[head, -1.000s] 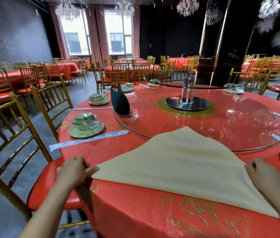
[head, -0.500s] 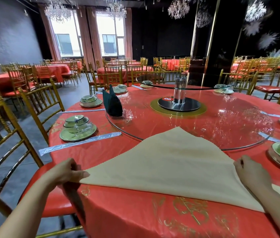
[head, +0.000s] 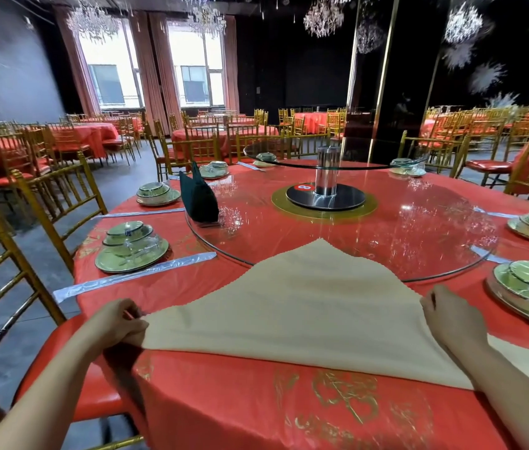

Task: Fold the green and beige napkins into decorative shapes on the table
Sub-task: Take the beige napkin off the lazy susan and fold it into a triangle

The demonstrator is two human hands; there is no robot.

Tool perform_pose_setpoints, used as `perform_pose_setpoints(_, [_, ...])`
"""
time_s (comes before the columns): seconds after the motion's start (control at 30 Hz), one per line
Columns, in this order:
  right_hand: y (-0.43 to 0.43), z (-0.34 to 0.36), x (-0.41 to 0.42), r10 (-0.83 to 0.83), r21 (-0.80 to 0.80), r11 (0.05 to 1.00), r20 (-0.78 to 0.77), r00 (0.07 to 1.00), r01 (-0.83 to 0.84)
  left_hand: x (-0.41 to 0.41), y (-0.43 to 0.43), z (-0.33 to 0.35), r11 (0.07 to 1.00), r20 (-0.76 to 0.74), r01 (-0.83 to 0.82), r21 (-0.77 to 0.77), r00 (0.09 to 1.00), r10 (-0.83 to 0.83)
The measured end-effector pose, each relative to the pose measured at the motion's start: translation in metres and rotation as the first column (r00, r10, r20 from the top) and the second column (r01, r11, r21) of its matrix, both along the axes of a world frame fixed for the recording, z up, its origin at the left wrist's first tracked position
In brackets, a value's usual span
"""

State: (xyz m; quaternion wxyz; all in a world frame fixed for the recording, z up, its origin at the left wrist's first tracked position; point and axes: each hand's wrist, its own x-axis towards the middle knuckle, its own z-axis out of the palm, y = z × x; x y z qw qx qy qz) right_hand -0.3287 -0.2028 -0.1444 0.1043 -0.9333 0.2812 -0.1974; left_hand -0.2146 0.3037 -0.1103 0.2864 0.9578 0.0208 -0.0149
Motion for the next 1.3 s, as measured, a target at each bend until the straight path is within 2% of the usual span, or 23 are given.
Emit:
perform_pose_setpoints(0.17, [0.001, 0.003, -0.002, 0.005, -0.009, 1.0, -0.054, 0.999, -0.005, 0.003, 0.006, -0.012, 0.997, 0.024, -0.081, -0.011, 0.996, 0.081])
perform_pose_setpoints(0.23, [0.006, 0.009, -0.004, -0.006, -0.003, 1.0, -0.082, 0.997, 0.006, 0.001, 0.001, -0.01, 0.987, 0.056, -0.082, 0.14, 0.996, 0.075])
perform_pose_setpoints(0.3, [0.014, 0.016, -0.005, -0.01, -0.011, 1.0, -0.123, 0.992, 0.009, -0.005, -0.016, -0.007, 0.934, 0.209, -0.119, 0.336, 0.977, 0.05])
perform_pose_setpoints(0.33, [0.02, 0.019, -0.007, -0.009, -0.026, 1.0, -0.15, 0.989, 0.005, -0.01, -0.032, -0.007, 0.93, 0.305, -0.11, 0.352, 0.952, -0.003])
perform_pose_setpoints(0.37, [0.026, 0.02, -0.012, -0.002, -0.049, 0.999, -0.171, 0.985, -0.007, -0.016, -0.052, -0.008, 0.952, 0.395, -0.022, 0.307, 0.913, -0.106])
perform_pose_setpoints(0.4, [0.031, 0.019, -0.019, 0.02, -0.062, 0.998, -0.179, 0.984, -0.032, -0.024, -0.075, -0.008, 0.96, 0.464, 0.134, 0.246, 0.853, -0.238])
perform_pose_setpoints(0.43, [0.035, 0.017, -0.026, 0.056, -0.068, 0.995, -0.171, 0.984, -0.069, -0.035, -0.101, -0.008, 0.927, 0.517, 0.312, 0.209, 0.77, -0.375])
perform_pose_setpoints(0.5, [0.035, 0.014, -0.046, 0.116, -0.076, 0.989, -0.125, 0.985, -0.126, -0.053, -0.148, -0.015, 0.779, 0.539, 0.571, 0.258, 0.584, -0.607])
perform_pose_setpoints(0.57, [0.019, 0.017, -0.065, 0.072, -0.052, 0.996, -0.075, 0.995, -0.076, -0.063, -0.183, -0.024, 0.662, 0.485, 0.669, 0.337, 0.48, -0.731])
perform_pose_setpoints(0.67, [-0.027, 0.027, -0.096, -0.153, -0.008, 0.988, -0.089, 0.984, 0.153, -0.068, -0.21, -0.033, 0.664, 0.409, 0.688, 0.294, 0.537, -0.738])
perform_pose_setpoints(0.73, [-0.053, 0.033, -0.119, -0.213, 0.056, 0.974, -0.106, 0.971, 0.22, -0.065, -0.214, -0.042, 0.685, 0.361, 0.651, 0.328, 0.584, -0.727])
perform_pose_setpoints(0.83, [-0.069, 0.03, -0.149, -0.119, 0.256, 0.958, -0.063, 0.991, 0.131, -0.062, -0.211, -0.055, 0.678, 0.339, 0.618, 0.399, 0.587, -0.735])
perform_pose_setpoints(0.93, [-0.071, 0.02, -0.17, -0.08, 0.317, 0.944, -0.055, 0.995, 0.093, -0.067, -0.211, -0.057, 0.709, 0.373, 0.583, 0.397, 0.603, -0.705])
perform_pose_setpoints(1.03, [-0.073, 0.013, -0.176, -0.075, 0.347, 0.937, 0.061, 0.995, 0.05, -0.071, -0.211, -0.055, 0.732, 0.338, 0.571, 0.372, 0.651, -0.68])
perform_pose_setpoints(1.1, [-0.069, 0.008, -0.177, -0.021, 0.305, 0.952, 0.124, 0.992, -0.019, -0.072, -0.21, -0.057, 0.751, 0.354, 0.555, 0.357, 0.664, -0.659])
perform_pose_setpoints(1.2, [-0.057, -0.002, -0.176, 0.074, 0.127, 0.988, 0.132, 0.988, -0.091, -0.074, -0.212, -0.056, 0.791, 0.32, 0.536, 0.297, 0.724, -0.611])
perform_pose_setpoints(1.3, [-0.055, -0.005, -0.173, -0.034, 0.195, 0.981, 0.12, 0.992, 0.01, -0.075, -0.213, -0.056, 0.787, 0.296, 0.537, 0.305, 0.732, -0.614])
